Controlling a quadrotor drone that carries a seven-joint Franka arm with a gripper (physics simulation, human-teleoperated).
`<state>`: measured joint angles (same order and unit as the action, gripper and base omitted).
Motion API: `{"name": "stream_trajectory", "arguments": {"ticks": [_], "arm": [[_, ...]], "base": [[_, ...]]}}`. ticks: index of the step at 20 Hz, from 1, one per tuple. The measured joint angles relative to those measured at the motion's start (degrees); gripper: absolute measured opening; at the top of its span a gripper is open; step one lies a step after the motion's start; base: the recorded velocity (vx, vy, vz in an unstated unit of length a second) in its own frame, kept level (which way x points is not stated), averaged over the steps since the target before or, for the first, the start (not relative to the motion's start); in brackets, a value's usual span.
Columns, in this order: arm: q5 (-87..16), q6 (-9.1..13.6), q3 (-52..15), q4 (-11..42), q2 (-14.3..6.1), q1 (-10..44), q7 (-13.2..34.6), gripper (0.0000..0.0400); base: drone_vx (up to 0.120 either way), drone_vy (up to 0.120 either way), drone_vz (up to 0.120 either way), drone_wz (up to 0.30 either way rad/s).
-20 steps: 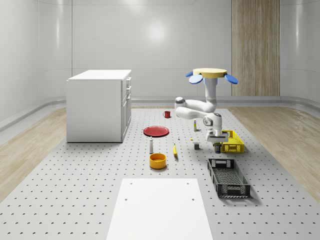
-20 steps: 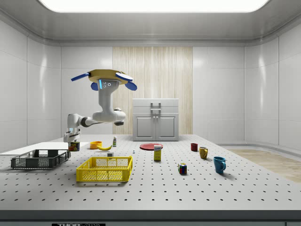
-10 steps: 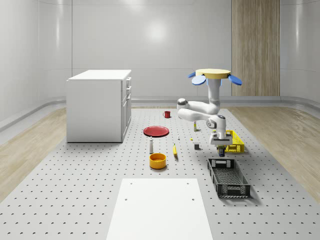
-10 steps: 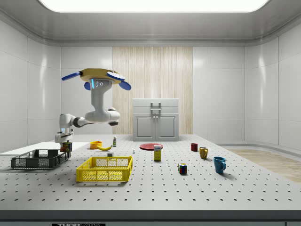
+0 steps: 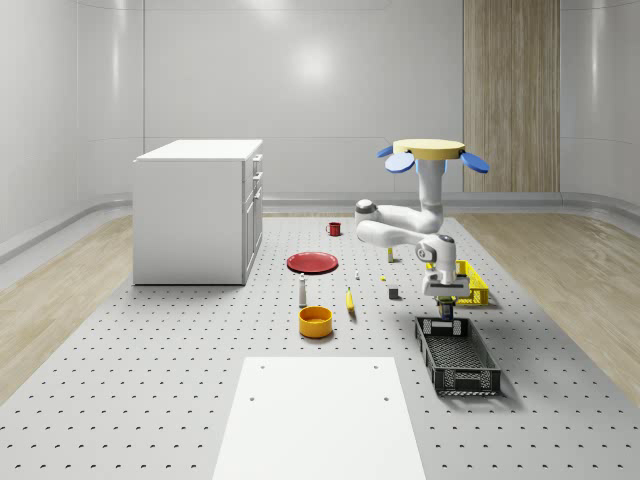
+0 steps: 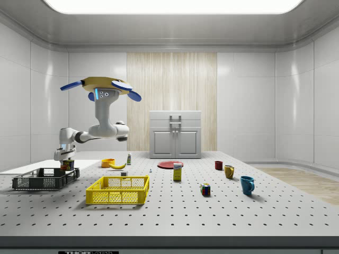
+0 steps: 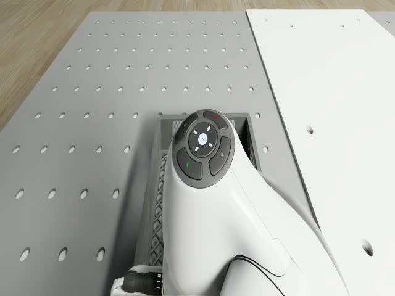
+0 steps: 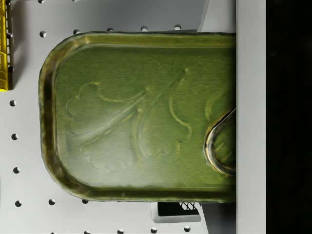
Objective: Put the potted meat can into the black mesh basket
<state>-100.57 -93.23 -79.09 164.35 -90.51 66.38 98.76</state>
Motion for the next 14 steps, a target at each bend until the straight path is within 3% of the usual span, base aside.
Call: {"name": "stream_trajectory", "arguments": {"ticks": [14], "arm": [[0.0,-0.1,0.0,0.0,-0.1,0.0,0.0,0.0284]], "base": [[0.120,0.000,0.000,0.000]]}}
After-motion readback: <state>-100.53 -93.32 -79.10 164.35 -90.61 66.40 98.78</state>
